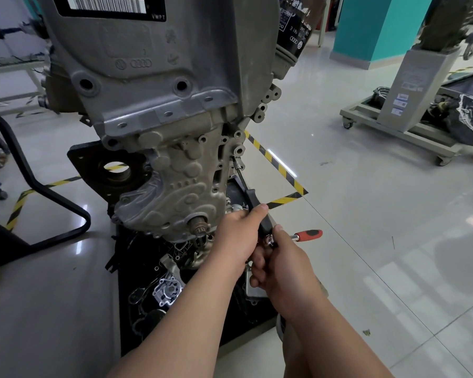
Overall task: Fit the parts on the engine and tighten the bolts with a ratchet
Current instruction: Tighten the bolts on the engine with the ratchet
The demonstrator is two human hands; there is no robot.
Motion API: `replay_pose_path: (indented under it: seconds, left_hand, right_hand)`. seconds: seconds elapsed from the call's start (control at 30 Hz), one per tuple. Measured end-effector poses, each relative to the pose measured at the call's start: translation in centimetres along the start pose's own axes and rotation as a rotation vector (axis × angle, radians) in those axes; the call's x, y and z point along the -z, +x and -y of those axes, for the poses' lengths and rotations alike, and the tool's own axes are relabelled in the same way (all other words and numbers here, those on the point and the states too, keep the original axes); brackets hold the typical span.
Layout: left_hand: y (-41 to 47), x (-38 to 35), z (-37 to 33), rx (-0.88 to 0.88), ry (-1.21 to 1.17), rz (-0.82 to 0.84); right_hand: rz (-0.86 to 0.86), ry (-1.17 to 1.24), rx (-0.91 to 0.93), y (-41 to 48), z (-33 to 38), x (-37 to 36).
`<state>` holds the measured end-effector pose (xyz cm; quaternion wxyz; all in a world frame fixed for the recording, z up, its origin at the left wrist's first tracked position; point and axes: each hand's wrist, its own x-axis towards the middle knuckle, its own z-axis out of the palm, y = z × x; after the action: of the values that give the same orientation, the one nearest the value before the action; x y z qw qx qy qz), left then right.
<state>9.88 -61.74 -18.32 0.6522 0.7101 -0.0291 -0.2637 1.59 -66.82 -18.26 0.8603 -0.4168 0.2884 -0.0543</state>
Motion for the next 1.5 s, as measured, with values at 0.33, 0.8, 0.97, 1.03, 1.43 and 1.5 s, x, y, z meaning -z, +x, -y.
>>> replay_pose_path:
  seconds: [0.33, 0.8, 0.97, 1.03, 1.43, 1.5]
  left_hand:
    - [0.3, -0.1, 0.1, -0.038, 0.040, -0.071]
    - [-0.2, -0.1, -0.4, -0.032, 0.041, -0.076]
    - [-0.2, 0.2, -0.5, -0.031, 0.083, -0.092]
    - [-0.3, 0.3, -0.6, -0.026, 0.091, -0.085]
    - [-0.8, 0.2, -0.9, 0.019, 0.007, 0.050]
    - [-0.6, 0.3, -0.7, 0.019, 0.002, 0.064]
  right_hand:
    - [-0.177, -0.472, 0.188, 0.5, -0.9, 0.6]
    - [-0.163, -0.784, 0.454, -0.8, -1.0, 0.1]
    - [-0.145, -0.607, 0.385, -0.1, -1.3, 0.4]
    - [-0.141, -0.567, 0.347, 0.0, -1.2, 0.5]
    - [0.169, 0.182, -0.106, -0.6, 0.8, 0.4]
    - [0.176, 0.247, -0.159, -0.6, 1.0, 0.4]
